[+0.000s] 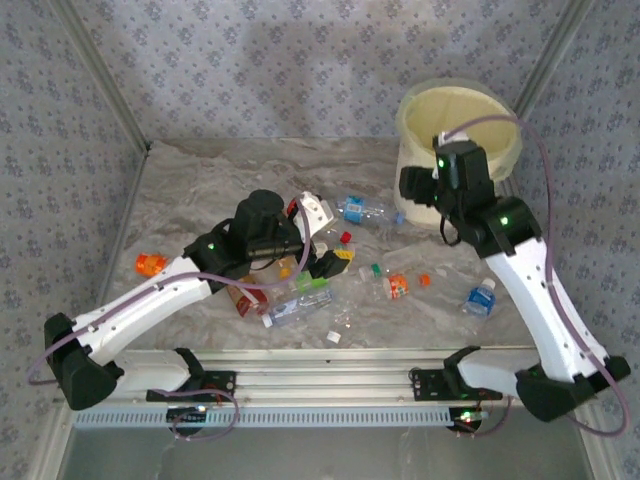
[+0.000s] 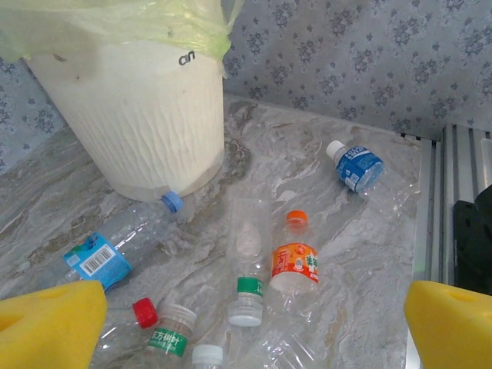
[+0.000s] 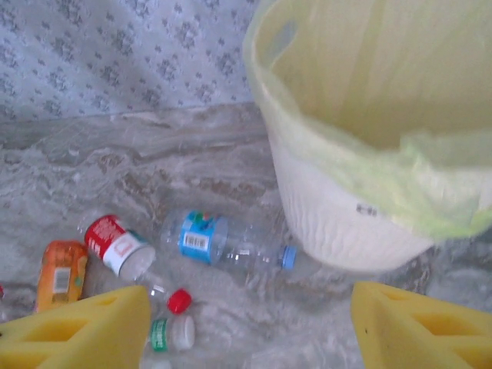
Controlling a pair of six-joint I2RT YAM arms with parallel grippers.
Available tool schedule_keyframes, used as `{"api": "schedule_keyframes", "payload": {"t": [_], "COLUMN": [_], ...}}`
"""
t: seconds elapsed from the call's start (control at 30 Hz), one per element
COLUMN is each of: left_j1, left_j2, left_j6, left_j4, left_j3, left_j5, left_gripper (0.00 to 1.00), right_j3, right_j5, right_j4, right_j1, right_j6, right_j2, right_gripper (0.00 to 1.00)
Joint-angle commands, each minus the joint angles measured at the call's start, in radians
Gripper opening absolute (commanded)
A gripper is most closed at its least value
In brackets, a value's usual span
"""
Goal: Put the plastic bottles in the bin
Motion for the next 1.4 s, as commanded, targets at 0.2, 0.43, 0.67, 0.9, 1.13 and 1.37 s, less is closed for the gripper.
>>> {"api": "schedule_keyframes", "payload": {"t": [0.2, 0.43, 0.67, 0.9, 1.13, 1.37], "left_j1": [-0.004, -0.005, -0.011, -0.051, -0.056, -0.058], "left_j2": [-0.019, -0.018, -0.012, 0.021, 0.044, 0.07], "left_j6": [0.029, 0.043, 0.042, 0.037, 0.033, 0.028], "left_j4": [-0.015, -0.026, -0.027, -0.029, -0.029, -0.029], "left_j3": [0.005, 0.008, 0.007, 0.009, 0.01, 0.011], "left_j5": [-0.013, -0.013, -0.014, -0.012, 0.003, 0.017], "left_gripper": [1.0, 0.99, 0.99, 0.99, 0.99, 0.99], "right_j3": [-0.302, -0.515, -0.725, -0.875, -0.979, -1.024], "right_j5": [0.029, 0.041, -0.034, -0.07, -0.061, -0.057], "right_j4": [-0.07, -0.102, 0.013, 0.143, 0.299, 0.388], "right_j1": [0.055, 0.061, 0.061, 0.071, 0.085, 0.086], "right_j6": [0.281, 0.485, 0.662, 0.824, 0.933, 0.973], "right_j2": [-0.182, -0.258, -0.324, -0.329, -0.316, -0.275], "right_gripper": [0.69, 0.69, 0.71, 0.75, 0.76, 0.76]}}
